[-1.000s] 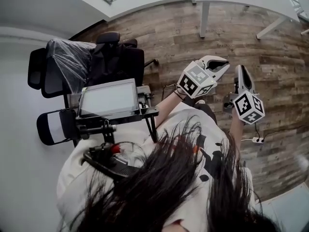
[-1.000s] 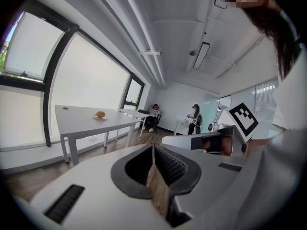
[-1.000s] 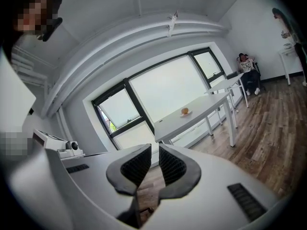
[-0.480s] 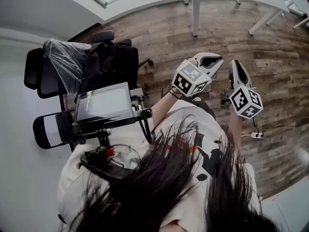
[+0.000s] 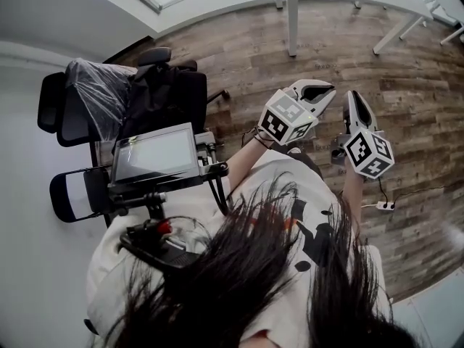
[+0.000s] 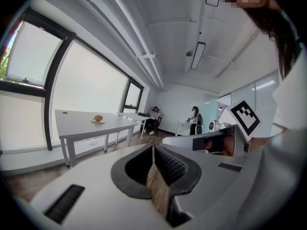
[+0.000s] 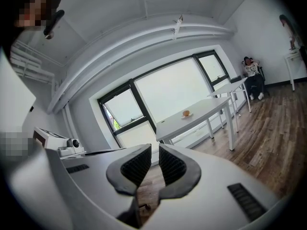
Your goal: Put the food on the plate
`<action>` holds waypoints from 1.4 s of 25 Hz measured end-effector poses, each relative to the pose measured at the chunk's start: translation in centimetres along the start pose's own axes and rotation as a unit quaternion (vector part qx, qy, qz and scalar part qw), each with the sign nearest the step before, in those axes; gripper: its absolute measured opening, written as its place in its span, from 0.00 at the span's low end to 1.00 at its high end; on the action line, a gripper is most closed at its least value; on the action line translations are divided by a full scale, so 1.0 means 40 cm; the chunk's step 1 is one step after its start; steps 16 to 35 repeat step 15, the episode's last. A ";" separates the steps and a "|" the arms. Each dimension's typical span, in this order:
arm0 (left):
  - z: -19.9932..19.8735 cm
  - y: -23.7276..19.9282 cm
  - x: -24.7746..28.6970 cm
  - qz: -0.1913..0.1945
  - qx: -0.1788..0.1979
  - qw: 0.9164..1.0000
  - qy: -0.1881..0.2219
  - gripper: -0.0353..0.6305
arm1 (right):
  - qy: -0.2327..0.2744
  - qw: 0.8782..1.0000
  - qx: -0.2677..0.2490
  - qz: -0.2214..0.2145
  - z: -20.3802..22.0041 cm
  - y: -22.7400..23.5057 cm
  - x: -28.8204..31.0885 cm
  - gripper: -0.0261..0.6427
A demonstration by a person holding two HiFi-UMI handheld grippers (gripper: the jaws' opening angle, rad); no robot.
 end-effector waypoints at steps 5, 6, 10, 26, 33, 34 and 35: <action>0.004 0.000 -0.001 0.001 0.002 1.000 -0.003 0.07 | -0.002 1.000 0.003 -0.002 0.009 -0.001 0.003 0.12; 0.005 0.000 -0.001 0.002 0.003 1.000 -0.003 0.07 | -0.002 1.000 0.003 -0.002 0.011 -0.001 0.004 0.12; 0.007 0.006 0.002 0.007 0.006 1.000 -0.003 0.07 | -0.001 1.000 0.005 0.002 0.016 0.003 0.001 0.12; 0.004 0.011 0.003 0.010 0.008 1.000 -0.002 0.07 | -0.001 1.000 0.005 0.003 0.015 0.004 -0.003 0.12; 0.004 0.011 0.003 0.010 0.008 1.000 -0.002 0.07 | -0.001 1.000 0.005 0.003 0.015 0.004 -0.003 0.12; 0.004 0.011 0.003 0.010 0.008 1.000 -0.002 0.07 | -0.001 1.000 0.005 0.003 0.015 0.004 -0.003 0.12; 0.004 0.011 0.003 0.010 0.008 1.000 -0.002 0.07 | -0.001 1.000 0.005 0.003 0.015 0.004 -0.003 0.12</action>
Point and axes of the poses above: the fingertips, and each gripper's own axes: x forward along the fingers, y to its right, z out of its underside, the point moved 8 cm from there along -x, backward along the fingers, and after that the axes turned 11 degrees about x, right-handed, at the moved point
